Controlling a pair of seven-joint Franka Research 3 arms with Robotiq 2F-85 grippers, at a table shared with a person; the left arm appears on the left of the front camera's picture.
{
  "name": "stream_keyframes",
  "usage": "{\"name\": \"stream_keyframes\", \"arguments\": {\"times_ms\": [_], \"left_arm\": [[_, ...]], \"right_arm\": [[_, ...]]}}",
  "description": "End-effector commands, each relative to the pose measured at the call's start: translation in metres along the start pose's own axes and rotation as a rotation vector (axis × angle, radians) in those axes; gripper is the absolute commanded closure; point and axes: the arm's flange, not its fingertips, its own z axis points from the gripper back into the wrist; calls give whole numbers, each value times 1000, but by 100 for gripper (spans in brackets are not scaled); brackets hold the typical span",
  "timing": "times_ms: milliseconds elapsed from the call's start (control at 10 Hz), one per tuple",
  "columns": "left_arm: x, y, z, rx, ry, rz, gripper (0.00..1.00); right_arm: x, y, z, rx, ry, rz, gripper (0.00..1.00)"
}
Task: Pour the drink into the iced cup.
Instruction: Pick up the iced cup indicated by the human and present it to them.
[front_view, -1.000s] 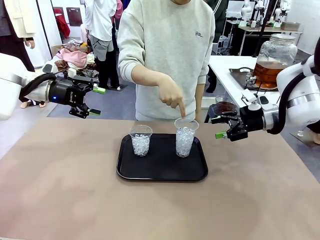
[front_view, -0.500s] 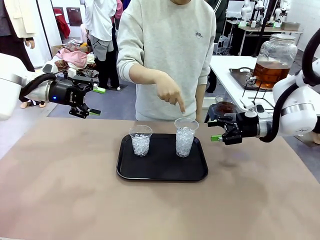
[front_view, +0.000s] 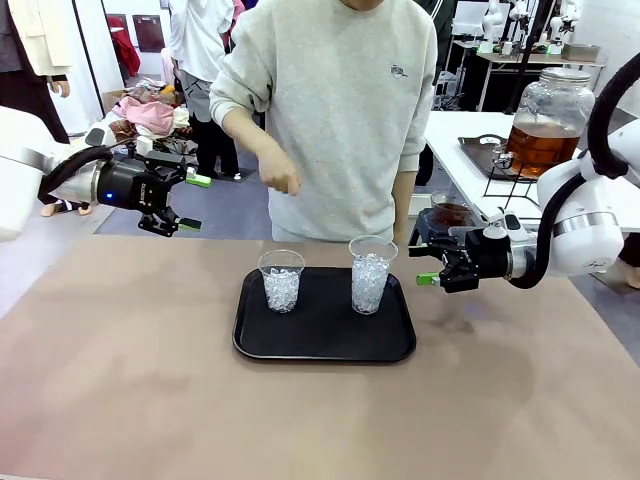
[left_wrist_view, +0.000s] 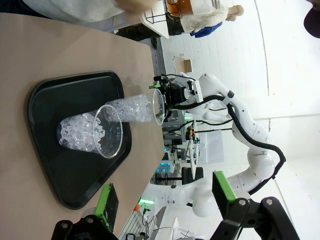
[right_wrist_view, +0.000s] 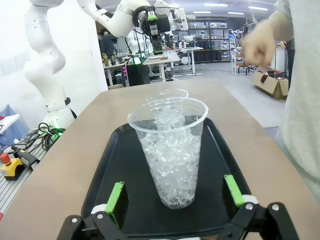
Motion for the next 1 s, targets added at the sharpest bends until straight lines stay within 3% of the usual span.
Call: {"name": "stream_keyframes", "arguments": {"times_ms": [0,900], "left_arm": [[0,-1,0,2,-4,-2,0],[0,-1,0,2,-4,-2,0]], "right_arm": [[2,1,0,-2,-1,1,0],[-12,-8,-29,15,-25,61,0]]}}
